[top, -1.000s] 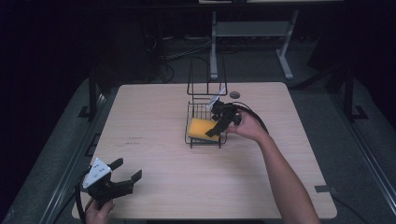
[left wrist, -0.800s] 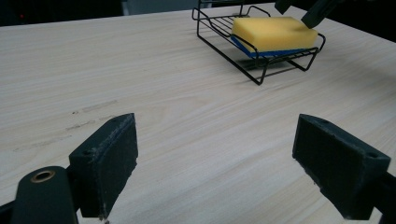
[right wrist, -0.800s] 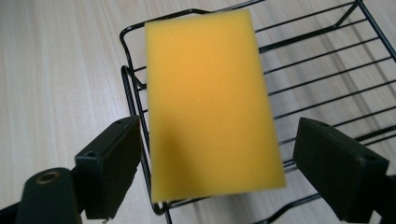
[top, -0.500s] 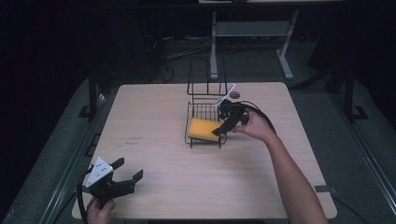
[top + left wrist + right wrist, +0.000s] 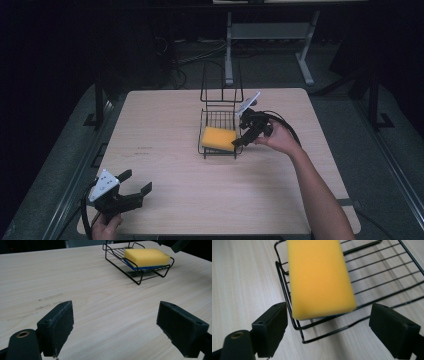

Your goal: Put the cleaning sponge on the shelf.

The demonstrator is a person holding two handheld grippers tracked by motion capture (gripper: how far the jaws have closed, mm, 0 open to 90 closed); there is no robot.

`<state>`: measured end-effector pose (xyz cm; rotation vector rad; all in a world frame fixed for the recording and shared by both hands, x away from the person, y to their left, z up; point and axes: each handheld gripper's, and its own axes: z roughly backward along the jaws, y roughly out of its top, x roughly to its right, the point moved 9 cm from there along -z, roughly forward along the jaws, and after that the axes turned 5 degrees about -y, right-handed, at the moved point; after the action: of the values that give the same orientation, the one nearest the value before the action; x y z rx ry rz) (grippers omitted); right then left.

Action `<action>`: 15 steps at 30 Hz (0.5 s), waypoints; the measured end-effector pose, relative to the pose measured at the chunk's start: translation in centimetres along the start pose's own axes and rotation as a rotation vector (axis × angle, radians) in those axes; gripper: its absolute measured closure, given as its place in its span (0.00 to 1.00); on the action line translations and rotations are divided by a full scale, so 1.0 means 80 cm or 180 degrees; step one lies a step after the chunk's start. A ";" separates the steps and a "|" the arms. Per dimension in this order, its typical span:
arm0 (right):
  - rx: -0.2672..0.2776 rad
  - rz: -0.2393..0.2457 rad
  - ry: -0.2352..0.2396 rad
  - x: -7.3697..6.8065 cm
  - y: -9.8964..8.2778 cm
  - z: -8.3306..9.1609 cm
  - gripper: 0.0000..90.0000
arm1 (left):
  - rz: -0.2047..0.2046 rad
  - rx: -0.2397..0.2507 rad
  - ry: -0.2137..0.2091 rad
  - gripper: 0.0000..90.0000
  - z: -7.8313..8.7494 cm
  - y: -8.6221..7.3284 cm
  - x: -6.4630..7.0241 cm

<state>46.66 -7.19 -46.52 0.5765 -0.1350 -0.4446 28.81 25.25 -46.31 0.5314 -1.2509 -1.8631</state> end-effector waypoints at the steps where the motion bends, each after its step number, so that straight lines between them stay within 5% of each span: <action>1: -0.0015 -0.0023 -0.0005 0.000 -0.003 0.000 0.17 | 0.0002 0.0000 -0.0003 0.15 0.000 0.000 0.000; 15: 0.0048 -0.0141 -0.0074 0.003 -0.034 0.028 0.16 | -0.0018 0.0003 -0.0022 0.15 0.000 0.001 0.004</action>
<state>45.34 -10.48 -46.15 0.5900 -0.1480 -0.4938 28.66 24.94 -46.24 0.5300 -1.2560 -1.8707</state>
